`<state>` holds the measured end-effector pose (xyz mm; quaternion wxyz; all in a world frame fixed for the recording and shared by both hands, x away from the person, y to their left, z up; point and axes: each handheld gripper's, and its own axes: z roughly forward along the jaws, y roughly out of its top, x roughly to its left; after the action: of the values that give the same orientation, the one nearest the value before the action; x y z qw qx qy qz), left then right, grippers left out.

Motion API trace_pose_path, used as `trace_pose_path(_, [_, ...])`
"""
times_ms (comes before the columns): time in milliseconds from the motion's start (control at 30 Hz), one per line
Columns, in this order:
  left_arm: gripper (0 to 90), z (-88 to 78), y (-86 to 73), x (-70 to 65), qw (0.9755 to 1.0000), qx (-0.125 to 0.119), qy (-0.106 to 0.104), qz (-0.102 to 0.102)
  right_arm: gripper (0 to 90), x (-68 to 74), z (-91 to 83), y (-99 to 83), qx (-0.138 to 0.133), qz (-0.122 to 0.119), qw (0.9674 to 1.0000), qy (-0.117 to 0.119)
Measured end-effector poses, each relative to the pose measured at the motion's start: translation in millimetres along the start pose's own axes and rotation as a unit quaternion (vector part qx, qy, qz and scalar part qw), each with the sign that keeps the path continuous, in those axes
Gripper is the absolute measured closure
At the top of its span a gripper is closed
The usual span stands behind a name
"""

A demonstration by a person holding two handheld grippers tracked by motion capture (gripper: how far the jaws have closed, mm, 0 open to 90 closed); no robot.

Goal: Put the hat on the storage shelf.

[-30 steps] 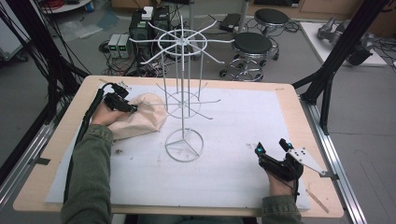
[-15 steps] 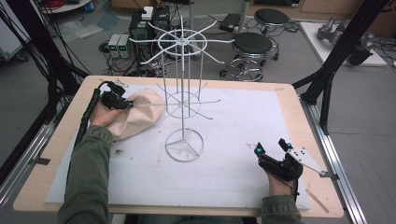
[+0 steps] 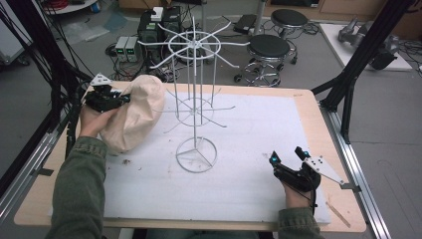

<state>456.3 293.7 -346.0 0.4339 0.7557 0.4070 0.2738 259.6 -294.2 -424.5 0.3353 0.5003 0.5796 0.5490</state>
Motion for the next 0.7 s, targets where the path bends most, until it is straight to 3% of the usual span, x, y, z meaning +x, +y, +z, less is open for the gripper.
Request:
trace_pose_path(167, [76.0, -15.3, 7.6, -5.1, 0.9995, -0.032, -0.003, -0.004, 9.3, 0.8, 1.1, 0.8, 0.0, -0.004, 1.0, 0.003])
trace_pose_path(400, [76.2, -30.6, 11.7, -4.4, 0.9987, -0.05, -0.001, -0.009, 9.3, 2.1, 0.8, 1.2, -0.001, -0.002, 1.0, 0.004])
trace_pose_path(700, [76.1, -53.5, 16.1, -0.3, 0.9953, -0.094, 0.002, -0.024, 9.3, 2.4, 2.0, 1.0, -0.002, -0.006, 1.0, 0.006])
